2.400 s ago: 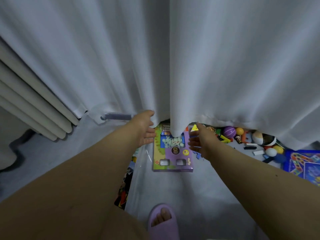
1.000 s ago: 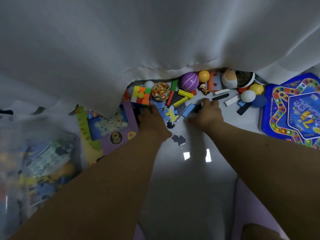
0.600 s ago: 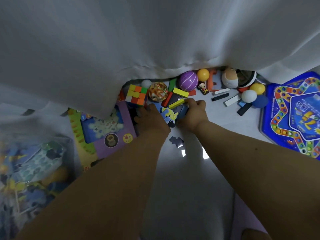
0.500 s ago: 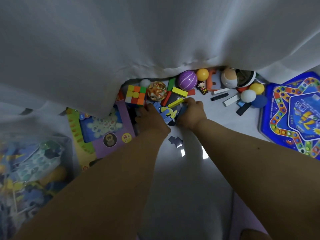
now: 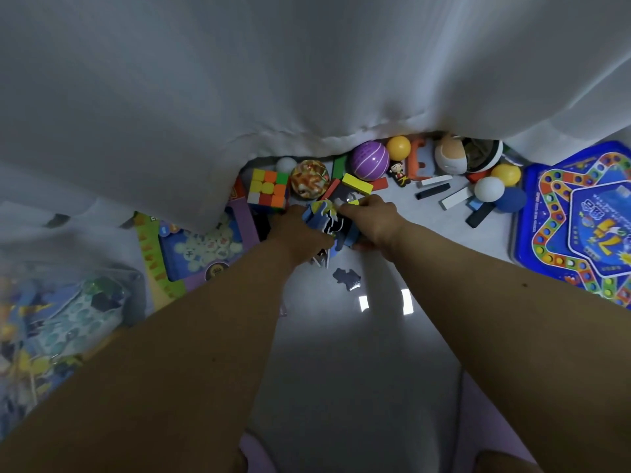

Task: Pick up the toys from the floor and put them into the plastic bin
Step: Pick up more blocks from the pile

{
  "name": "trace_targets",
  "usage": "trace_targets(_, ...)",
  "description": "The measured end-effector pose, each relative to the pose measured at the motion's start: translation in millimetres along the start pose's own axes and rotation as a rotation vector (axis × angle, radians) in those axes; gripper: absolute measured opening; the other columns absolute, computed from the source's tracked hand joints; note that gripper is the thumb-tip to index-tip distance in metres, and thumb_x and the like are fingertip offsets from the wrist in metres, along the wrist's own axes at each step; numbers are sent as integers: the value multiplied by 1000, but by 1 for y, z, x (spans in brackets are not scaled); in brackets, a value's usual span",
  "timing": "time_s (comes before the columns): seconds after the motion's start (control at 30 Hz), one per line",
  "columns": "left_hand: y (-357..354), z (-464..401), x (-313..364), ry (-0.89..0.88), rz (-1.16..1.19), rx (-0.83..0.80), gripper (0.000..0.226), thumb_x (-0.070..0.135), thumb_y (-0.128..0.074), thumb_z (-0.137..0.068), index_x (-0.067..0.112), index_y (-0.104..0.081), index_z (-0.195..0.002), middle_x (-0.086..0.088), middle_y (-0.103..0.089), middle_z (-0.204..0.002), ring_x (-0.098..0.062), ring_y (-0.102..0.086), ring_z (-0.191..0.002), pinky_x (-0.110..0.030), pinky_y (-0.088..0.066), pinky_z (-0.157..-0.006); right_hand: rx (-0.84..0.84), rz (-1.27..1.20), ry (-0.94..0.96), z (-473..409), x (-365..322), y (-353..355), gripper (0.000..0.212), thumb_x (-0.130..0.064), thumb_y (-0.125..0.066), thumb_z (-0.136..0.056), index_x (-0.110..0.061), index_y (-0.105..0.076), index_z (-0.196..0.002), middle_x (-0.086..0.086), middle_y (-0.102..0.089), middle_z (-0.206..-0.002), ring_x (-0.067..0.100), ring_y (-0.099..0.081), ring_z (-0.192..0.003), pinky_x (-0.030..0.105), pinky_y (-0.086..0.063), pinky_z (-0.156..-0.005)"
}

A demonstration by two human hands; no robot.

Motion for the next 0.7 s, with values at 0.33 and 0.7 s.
trace_targets(0.33,1,-2,-8,119,232,-149,60,-4,-75,-71,7,-48,-123,-11,-57,-107,-30,-62,-97,-48,-54,-88,-12,198,38,-2,3,-2,83,-78,-41,-77,-10,-53,-122,15,-47,-117,33,-45,-119,47,-47,-98)
trace_targets(0.7,-7,1,-12,144,289,-175,101,7,-87,-46,15,-41,-136,-9,-47,-123,-28,-59,-104,-43,-57,-82,57,448,157,4,7,-10,74,-76,-45,-77,-14,-54,-117,14,-55,-118,29,-49,-113,42,-43,-99)
Point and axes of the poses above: each hand's wrist, its own z-axis away from the middle knuckle, its own y-axis out of the back of the hand, x = y × z, the point moved 2 cm from there along -z, towards the middle knuckle
